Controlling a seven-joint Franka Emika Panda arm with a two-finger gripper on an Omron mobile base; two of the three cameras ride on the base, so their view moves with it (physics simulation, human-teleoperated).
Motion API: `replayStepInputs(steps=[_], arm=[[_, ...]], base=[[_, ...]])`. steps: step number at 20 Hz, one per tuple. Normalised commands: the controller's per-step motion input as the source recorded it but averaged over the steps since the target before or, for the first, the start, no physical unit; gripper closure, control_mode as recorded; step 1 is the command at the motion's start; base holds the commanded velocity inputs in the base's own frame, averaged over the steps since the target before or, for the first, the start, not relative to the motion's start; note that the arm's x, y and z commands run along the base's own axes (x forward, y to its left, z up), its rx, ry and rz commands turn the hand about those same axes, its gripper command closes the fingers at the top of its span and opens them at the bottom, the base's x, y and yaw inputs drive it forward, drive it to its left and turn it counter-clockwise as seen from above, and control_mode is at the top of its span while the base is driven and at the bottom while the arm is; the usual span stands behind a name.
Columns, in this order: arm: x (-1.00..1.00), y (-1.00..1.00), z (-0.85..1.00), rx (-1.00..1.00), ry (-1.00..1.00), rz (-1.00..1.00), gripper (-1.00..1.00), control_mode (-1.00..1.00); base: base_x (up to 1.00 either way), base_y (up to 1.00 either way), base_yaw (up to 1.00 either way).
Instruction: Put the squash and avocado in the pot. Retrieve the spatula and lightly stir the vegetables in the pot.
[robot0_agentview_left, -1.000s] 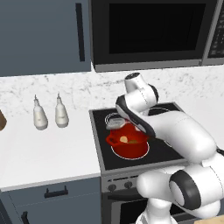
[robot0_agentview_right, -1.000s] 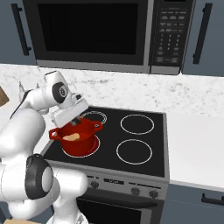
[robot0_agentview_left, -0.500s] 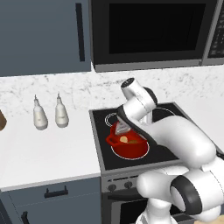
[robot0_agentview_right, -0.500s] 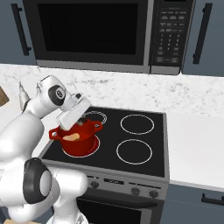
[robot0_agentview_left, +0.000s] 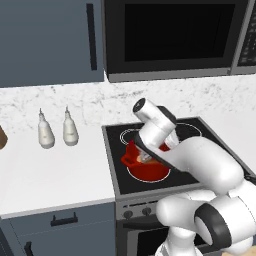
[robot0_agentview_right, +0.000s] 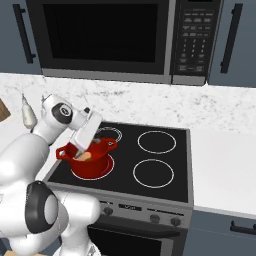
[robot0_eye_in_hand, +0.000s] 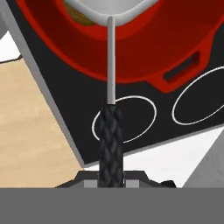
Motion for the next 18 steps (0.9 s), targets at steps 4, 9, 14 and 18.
replayStepInputs(steps=[4, 9, 14, 18], arm=[[0.11, -0.05, 0.00, -0.17, 0.00, 0.00, 1.00, -1.00], [0.24, -0.02, 0.00, -0.19, 0.05, 0.00, 1.00, -1.00], [0.45, 0.00, -0.01, -0.20, 0.09, 0.00, 1.00, -1.00], [0.28, 0.00, -0.11, -0.19, 0.00, 0.00, 1.00, -1.00]], base=[[0.00, 0.00, 0.00], [0.00, 0.00, 0.00], [0.00, 0.00, 0.00], [0.00, 0.00, 0.00]])
